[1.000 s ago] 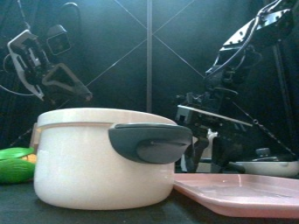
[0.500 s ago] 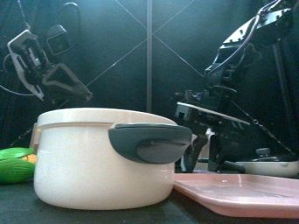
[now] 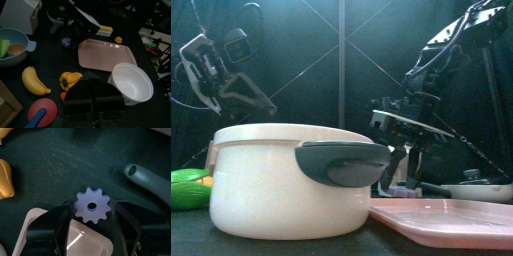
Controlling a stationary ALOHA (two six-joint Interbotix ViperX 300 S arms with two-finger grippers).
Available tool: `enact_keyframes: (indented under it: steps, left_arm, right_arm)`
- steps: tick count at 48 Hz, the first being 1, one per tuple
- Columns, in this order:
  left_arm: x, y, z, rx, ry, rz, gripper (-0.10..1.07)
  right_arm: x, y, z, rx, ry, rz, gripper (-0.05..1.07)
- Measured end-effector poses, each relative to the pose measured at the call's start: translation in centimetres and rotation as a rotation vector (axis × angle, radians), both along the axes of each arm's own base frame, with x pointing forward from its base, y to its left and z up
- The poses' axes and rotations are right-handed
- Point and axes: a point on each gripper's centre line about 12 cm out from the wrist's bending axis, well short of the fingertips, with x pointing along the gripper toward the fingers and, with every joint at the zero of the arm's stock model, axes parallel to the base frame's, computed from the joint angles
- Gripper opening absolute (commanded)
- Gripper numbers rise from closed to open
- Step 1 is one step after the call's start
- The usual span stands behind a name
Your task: Grab purple gear
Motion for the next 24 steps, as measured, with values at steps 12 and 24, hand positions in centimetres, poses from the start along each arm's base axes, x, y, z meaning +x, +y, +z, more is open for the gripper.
enact_keyframes:
  steps: [12,24]
  left_arm:
    - [0.00,-0.04,0.00,0.001,0.000,-0.002,-0.03]
    - [0.03,-0.13,0.05,0.000,-0.002,-0.005,-0.03]
  right_arm:
    - [0.01,-0.02,0.01,-0.002,0.000,0.002,0.74]
    - [0.01,-0.02,0.06,-0.002,-0.002,0.002,0.74]
